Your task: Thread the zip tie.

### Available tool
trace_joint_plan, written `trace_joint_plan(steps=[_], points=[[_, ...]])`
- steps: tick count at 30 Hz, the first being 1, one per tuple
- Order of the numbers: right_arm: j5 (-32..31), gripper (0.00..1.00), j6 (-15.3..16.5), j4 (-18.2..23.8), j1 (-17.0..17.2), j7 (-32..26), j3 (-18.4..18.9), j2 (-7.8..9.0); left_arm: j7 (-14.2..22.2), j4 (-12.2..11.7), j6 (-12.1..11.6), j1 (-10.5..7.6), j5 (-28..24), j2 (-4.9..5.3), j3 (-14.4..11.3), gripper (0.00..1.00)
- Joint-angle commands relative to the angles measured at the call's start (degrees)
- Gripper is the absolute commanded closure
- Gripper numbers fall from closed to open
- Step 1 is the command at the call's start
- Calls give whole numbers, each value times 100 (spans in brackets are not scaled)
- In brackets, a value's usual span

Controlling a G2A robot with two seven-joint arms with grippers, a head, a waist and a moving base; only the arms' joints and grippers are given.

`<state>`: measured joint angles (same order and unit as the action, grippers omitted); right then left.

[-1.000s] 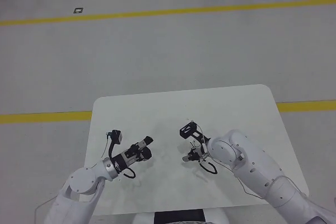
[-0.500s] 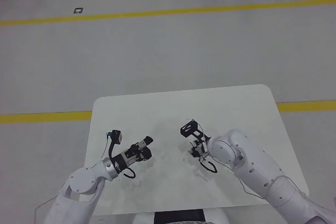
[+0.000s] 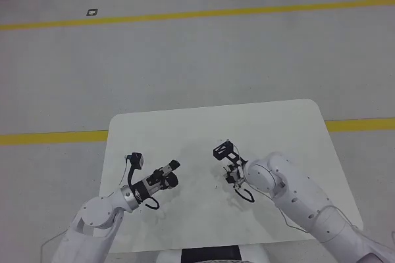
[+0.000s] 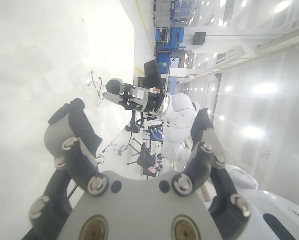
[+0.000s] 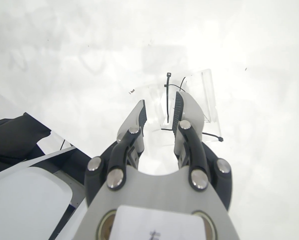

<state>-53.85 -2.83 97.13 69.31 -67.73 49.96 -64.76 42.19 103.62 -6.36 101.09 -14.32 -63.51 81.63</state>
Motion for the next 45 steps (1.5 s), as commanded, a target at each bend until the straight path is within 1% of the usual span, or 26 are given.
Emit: trace_joint_plan(steps=[1,6,9,13,15,19,20,25,33,36,38,45], points=[[-31,80,-31,-14,-8,2,-18,-8,0,0,0,0,0,0,0,0],[-119,84,-107,-96,-33,-27,-68,-32,0,0,0,0,0,0,0,0],[-153,88,-153,-147,-33,-19,-78,-43,0,0,0,0,0,0,0,0],[-138,85,-187,-211,-17,14,-73,-56,0,0,0,0,0,0,0,0],[-93,85,-171,-256,-9,49,-66,-64,0,0,0,0,0,0,0,0],[-2,81,-135,-321,-10,93,-53,-79,0,0,0,0,0,0,0,0],[2,82,-132,-332,-12,100,-52,-81,0,0,0,0,0,0,0,0],[69,80,-114,-384,-17,162,-41,-98,0,0,0,0,0,0,0,0],[143,82,-88,-502,-59,246,-64,-135,0,0,0,0,0,0,0,0],[149,84,-90,-538,-81,259,-75,-148,0,0,0,0,0,0,0,0],[152,87,-97,-557,-89,267,-79,-155,0,0,0,0,0,0,0,0],[156,87,-126,-610,-107,279,-77,-175,0,0,0,0,0,0,0,0]])
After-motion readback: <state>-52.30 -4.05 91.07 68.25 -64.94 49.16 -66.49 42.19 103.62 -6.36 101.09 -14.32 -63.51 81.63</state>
